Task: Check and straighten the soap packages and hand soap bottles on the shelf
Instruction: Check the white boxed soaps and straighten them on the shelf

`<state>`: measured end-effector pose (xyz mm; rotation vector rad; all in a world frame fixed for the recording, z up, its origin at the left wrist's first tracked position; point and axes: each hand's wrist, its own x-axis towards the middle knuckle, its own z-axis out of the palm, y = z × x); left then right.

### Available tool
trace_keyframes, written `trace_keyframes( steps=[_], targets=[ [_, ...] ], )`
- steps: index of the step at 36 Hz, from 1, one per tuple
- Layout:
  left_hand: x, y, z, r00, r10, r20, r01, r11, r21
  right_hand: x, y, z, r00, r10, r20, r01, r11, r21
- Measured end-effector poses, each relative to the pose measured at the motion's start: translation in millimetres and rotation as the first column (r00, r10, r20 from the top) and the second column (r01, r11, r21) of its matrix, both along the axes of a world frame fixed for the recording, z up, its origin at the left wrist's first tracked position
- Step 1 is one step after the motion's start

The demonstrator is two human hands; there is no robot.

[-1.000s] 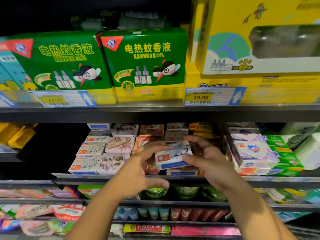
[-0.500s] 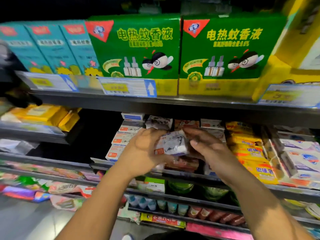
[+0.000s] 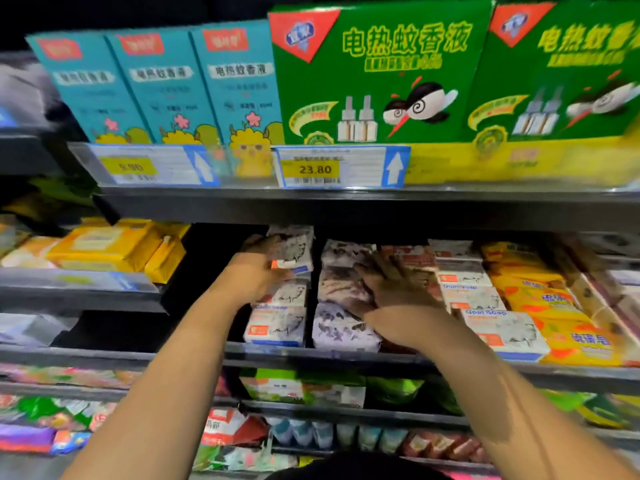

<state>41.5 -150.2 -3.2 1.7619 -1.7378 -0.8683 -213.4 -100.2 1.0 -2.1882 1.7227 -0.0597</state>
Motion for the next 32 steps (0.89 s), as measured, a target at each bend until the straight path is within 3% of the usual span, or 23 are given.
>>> trace_keyframes(
  steps=[2,7,10,16,24,28,32],
  targets=[
    [-1.5,-7.2,-5.4,0.999,0.022,-0.028,-0.021,0.999,0.05,3.4,-2.5,-4.4,0.999,0.003,-0.05,-0.005,0.999,-0.032],
    [0.8,-15.2,-9.6,0.957,-0.108,0.269,0.097,0.994,0.054,3.7,-6.3,-13.5,0.996,0.015,-0.084,-0.016,1.0,-0.013],
    [3.5,-17.5,-10.3,0.92,-0.139,0.365,0.179,0.981,-0.079,4.1,-7.2,-15.5,0.997,0.004,-0.076,-0.005,1.0,-0.011],
    [2.5,-11.6,-16.6,0.856,-0.058,0.513,0.151,0.978,-0.141,3.4,-4.9,-16.7,0.998,-0.001,-0.058,0.0,1.0,-0.019],
    [-7.1,6.0,-22.3,0.829,0.028,0.559,0.095,0.977,-0.191,-1.2,-1.0,-8.6,1.0,0.017,-0.024,-0.018,0.998,-0.064],
    [-21.8,10.2,-14.0,0.813,0.07,0.578,0.076,0.971,-0.225,-23.3,8.8,7.2,1.0,-0.026,0.007,0.027,0.981,-0.194],
    [-62.8,26.3,-2.3,0.849,-0.011,0.528,0.159,0.959,-0.236,-66.6,22.6,16.9,0.997,-0.07,-0.044,0.059,0.977,-0.204]
  ],
)
